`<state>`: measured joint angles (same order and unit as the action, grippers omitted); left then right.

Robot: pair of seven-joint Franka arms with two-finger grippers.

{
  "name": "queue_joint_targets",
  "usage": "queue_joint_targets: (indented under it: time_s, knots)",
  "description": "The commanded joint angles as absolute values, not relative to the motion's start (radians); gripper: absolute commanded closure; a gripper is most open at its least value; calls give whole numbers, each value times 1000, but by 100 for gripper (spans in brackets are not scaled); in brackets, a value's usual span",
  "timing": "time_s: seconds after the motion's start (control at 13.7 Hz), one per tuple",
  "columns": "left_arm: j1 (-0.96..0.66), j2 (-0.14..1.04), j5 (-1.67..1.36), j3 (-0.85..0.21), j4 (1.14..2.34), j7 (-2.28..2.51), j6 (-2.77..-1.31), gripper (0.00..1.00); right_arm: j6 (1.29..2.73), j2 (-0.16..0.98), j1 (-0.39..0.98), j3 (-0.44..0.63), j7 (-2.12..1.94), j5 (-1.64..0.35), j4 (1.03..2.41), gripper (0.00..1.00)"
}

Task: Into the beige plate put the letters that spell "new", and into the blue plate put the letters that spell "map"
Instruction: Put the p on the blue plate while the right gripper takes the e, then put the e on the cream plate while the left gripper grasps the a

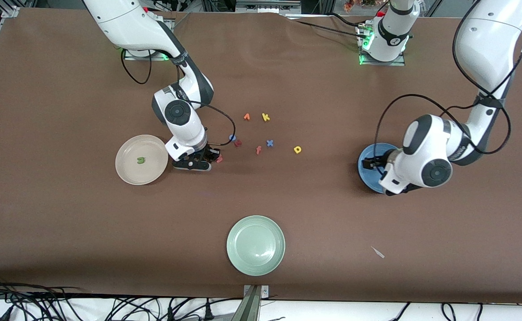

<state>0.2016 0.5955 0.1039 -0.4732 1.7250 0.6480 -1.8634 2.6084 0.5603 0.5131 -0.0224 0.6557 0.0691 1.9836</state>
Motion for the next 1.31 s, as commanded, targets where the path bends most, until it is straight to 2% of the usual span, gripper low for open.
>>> queue_joint_targets:
  time_s: [0.0, 0.44, 0.58, 0.65, 0.73, 0.8, 1.02, 1.24]
  knots:
    - [175, 583, 74, -552, 1747, 819, -1936, 0, 2484, 480, 500, -11, 545, 83, 1964, 85]
    - [-23, 650, 75, -561, 1766, 1109, -2166, 0, 2333, 353, 249, -5, 14, 91, 1982, 81]
    - [-66, 673, 80, -560, 1764, 1198, -2216, 2, 2347, 351, 244, 2, 18, 91, 2019, 59]
    - [-77, 686, 86, -560, 1766, 1219, -2220, 6, 2386, 353, 244, 2, 28, 84, 2043, 40]
    - [-86, 701, 86, -558, 1766, 1224, -2221, 12, 2404, 353, 244, 2, 50, 83, 2058, 32]
    - [-98, 715, 87, -557, 1766, 1227, -2230, 19, 2399, 353, 244, -3, 89, 84, 2059, 31]
    - [-104, 745, 90, -549, 1766, 1227, -2275, 30, 2393, 353, 244, -82, 246, 84, 2051, 30]
    - [-104, 755, 94, -542, 1769, 1226, -2275, 32, 2404, 399, 291, -170, 502, 89, 2004, 29]
